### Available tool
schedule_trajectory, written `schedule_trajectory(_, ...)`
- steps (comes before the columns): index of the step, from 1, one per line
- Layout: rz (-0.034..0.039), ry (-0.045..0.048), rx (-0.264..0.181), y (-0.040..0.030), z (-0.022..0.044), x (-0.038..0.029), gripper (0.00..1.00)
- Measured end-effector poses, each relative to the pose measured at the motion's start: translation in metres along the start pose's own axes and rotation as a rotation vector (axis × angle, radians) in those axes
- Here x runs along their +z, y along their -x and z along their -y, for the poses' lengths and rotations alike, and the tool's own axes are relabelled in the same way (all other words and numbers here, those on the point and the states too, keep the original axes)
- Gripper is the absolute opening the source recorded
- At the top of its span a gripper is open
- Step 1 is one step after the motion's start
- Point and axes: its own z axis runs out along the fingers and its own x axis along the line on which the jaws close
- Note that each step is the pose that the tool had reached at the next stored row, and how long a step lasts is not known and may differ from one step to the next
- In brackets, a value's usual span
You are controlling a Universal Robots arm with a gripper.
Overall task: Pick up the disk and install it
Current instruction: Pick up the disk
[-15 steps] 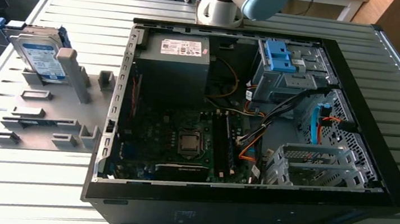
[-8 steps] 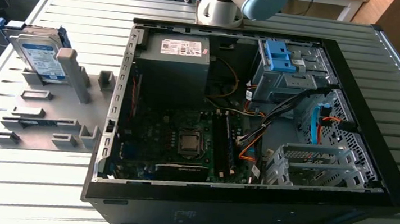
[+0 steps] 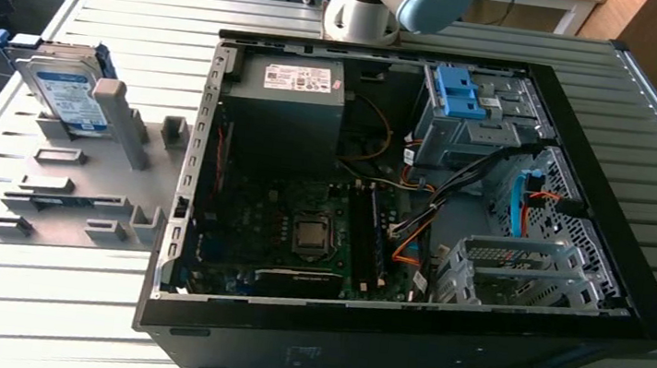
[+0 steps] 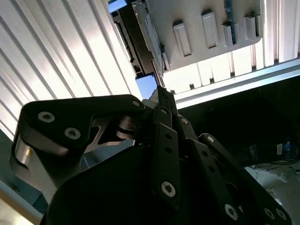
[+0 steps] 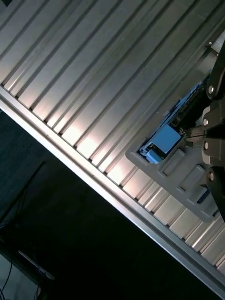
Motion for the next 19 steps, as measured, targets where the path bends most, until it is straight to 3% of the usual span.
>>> schedule_trajectory(16,-0.0128,0.004,-0.29,0.0,0.0001,0.0024,0.11)
schedule_trajectory(19,-0.0137,0.0043,-0.311,0.0,0.0,0.0025,0.11)
